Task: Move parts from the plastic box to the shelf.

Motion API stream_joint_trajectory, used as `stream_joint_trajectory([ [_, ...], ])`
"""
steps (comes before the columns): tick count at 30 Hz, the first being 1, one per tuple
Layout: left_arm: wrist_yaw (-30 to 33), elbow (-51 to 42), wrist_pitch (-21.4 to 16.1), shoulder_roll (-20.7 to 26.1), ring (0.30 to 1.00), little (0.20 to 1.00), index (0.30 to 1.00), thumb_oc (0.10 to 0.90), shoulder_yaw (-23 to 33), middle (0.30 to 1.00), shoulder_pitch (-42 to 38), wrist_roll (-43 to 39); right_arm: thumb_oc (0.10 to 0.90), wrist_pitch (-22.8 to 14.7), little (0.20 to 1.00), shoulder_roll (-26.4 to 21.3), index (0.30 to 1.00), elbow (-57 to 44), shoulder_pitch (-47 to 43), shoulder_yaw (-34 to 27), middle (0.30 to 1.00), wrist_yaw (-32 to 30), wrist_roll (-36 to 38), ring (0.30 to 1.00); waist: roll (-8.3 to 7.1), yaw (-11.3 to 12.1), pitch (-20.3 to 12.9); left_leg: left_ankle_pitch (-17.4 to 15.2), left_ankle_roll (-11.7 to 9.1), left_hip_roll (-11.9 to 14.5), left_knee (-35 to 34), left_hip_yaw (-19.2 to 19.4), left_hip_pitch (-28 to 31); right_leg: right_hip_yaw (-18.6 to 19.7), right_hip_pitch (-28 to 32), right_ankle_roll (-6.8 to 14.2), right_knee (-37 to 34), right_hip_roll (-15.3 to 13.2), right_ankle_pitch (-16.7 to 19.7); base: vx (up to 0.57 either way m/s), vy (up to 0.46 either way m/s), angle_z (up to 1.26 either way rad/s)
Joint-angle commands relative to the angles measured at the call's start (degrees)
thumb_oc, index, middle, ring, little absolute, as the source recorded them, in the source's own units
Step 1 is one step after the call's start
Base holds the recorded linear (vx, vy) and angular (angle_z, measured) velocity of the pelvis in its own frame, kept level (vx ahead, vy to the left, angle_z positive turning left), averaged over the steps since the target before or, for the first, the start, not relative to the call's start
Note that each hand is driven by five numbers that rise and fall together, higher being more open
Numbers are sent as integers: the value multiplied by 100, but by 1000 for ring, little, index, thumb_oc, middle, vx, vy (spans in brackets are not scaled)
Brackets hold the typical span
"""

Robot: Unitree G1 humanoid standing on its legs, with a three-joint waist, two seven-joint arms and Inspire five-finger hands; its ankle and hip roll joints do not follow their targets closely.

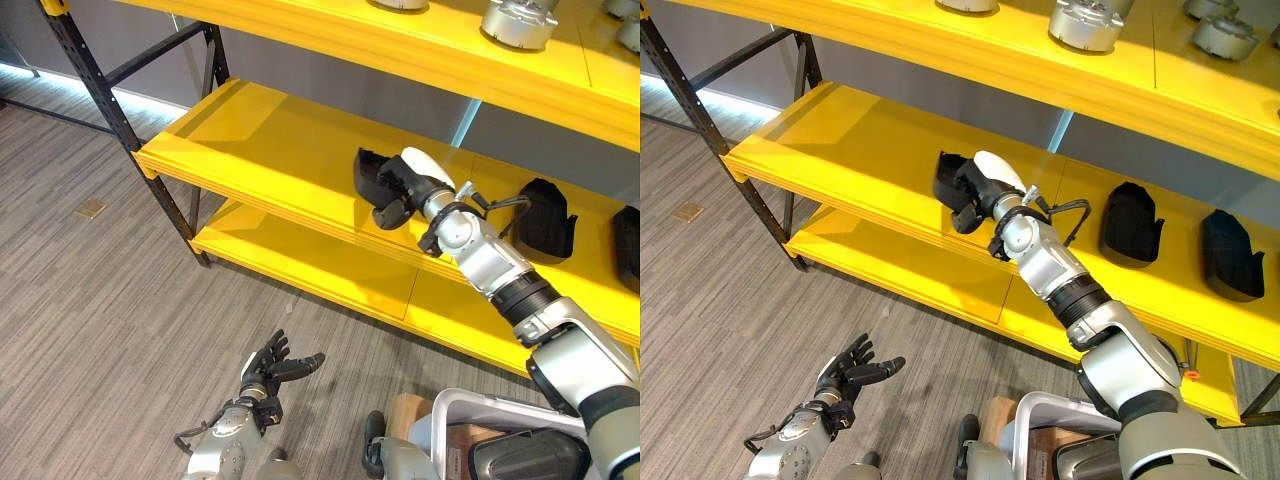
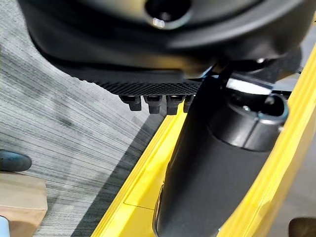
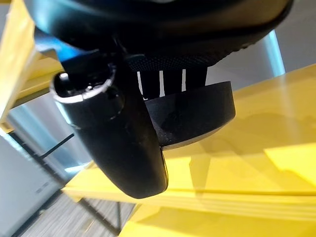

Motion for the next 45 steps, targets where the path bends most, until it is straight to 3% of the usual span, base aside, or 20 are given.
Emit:
stream_joint_trajectory([
  [1,-14,-604,-432,382,1000,1000,1000,900,66,1000,77,-188,400,-402,300,22,300,-139,-1300,9,300,-393,-150,300,-307,92,-495,-345,362,-70,-241,31,518,360,270,787,-651,-459,214,0,0,0],
  [10,97,-666,-519,468,1000,1000,1000,900,139,1000,113,-367,400,-278,300,-112,300,530,-1534,-73,300,-603,-176,300,-181,188,-369,-263,271,43,-270,-114,376,278,45,734,-220,-475,-68,-11,-21,14],
  [18,46,-574,-477,515,1000,1000,1000,900,115,1000,77,-370,400,-252,300,-773,300,518,-1401,-195,300,-647,-224,300,7,89,-428,-185,80,400,-144,-443,283,22,-91,496,634,-368,-887,57,-152,25],
  [21,40,-558,-483,481,1000,1000,1000,900,141,1000,122,-437,400,-261,300,-820,300,554,-1370,-198,300,-722,-174,300,15,83,-452,38,-10,493,605,-416,-19,-47,128,317,455,-208,-1029,88,-226,33],
  [22,53,-533,-482,453,1000,1000,1000,900,136,1000,90,-615,400,-272,300,-899,300,594,-1437,-185,300,-830,-36,300,-53,223,-242,798,92,312,1894,-312,-848,-99,454,127,141,-115,-1023,-88,-269,22],
  [23,77,-489,-486,425,1000,1000,1000,900,89,1000,16,-730,400,-264,300,-930,300,660,-1516,-216,300,-918,111,300,-126,302,-27,1113,181,240,2676,-198,-1309,-196,625,0,-51,-68,-1002,-81,-334,31],
  [24,68,-459,-464,429,1000,1000,1000,900,93,1000,11,-756,400,-247,300,-973,300,663,-1531,-186,300,-920,187,300,-154,380,78,1046,228,58,2883,-211,-1463,-176,720,-32,-149,-21,-1029,-29,-238,24],
  [26,78,-502,-415,449,1000,1000,1000,900,117,1000,30,-747,400,-212,300,-1062,300,683,-1560,-137,300,-938,263,300,-142,406,145,1004,178,149,2547,-19,-1763,-207,803,-9,-231,10,-1077,193,-68,0],
  [27,62,-516,-394,447,1000,1000,1000,900,166,1000,54,-741,400,-222,300,-1293,300,640,-1539,-89,300,-872,302,300,-80,386,41,1042,-3,639,1132,242,-1730,-181,1017,118,-359,51,-1229,377,113,6],
  [29,59,-511,-427,451,1000,1000,1000,900,131,1000,69,-716,400,-246,300,-1342,300,541,-1494,-65,300,-879,273,300,138,429,-16,1808,-167,1023,-198,184,-1871,-47,1134,192,-326,125,-1347,304,181,33],
  [30,59,-511,-427,451,1000,1000,1000,900,130,1000,69,-716,400,-246,300,-1342,300,541,-1493,-65,300,-879,273,300,138,435,-12,1817,-169,1027,-217,192,-1854,-41,1136,190,-324,125,-1348,319,244,0],
  [31,44,-475,-478,387,1000,1000,1000,900,104,1000,98,-712,400,-266,300,-1364,300,502,-1440,-90,300,-897,286,300,243,517,-61,2003,-333,1109,-834,13,-2085,143,1419,285,-369,45,-1477,365,273,-37],
  [32,47,-395,-455,326,1000,1000,1000,900,56,1000,73,-650,400,-286,300,-1357,300,426,-1264,-207,300,-944,259,300,301,515,-123,2144,-438,1100,-925,122,-2213,184,1614,342,-438,-4,-1543,468,386,-53],
  [34,2,-334,-437,326,1000,1000,1000,900,-1,1000,104,-716,400,-217,300,-1343,300,64,-993,-288,300,-777,21,300,304,510,-292,1987,-374,1075,-703,226,-1938,219,1854,465,-540,-219,-1524,379,399,-94],
  [36,-79,-355,-412,417,1000,1000,1000,900,-140,1000,-85,-573,400,-222,300,-1331,300,-247,-699,-577,300,-702,-28,300,169,483,-331,1592,-307,628,161,381,-2189,338,1937,708,-740,-675,-1142,277,368,-113],
  [37,-81,-351,-413,424,1000,1000,1000,900,-145,1000,-89,-573,400,-218,300,-1336,300,-257,-688,-591,300,-698,-31,300,151,491,-335,1555,-295,606,222,388,-2219,339,1939,720,-754,-695,-1138,174,318,-45],
  [38,-129,-363,-441,549,1000,1000,1000,900,-217,1000,-209,-439,400,-232,300,-1360,300,-446,-469,-818,300,-705,-26,300,80,444,-353,1168,-155,330,724,526,-2444,410,1916,829,-901,-1016,-797,135,306,-52],
  [42,-69,-353,-430,649,1000,1000,1000,900,-256,1000,-336,-452,400,-221,300,-1311,300,-451,-484,-858,300,-726,-13,300,36,428,-411,748,38,174,1219,706,-2669,507,1628,894,-934,-1306,-316,110,294,-33],
  [43,-45,-380,-420,678,1000,1000,1000,900,-296,1000,-414,-466,400,-223,300,-1324,300,-405,-561,-855,300,-735,17,300,8,368,-398,577,145,98,1374,804,-2679,524,1473,887,-864,-1432,118,119,266,-9],
  [45,-41,-363,-417,711,1000,1000,1000,900,-287,1000,-464,-464,400,-201,300,-1333,300,-413,-612,-829,300,-702,14,300,0,305,-387,429,240,51,1459,867,-2671,528,1342,900,-818,-1485,390,99,246,-11],
])
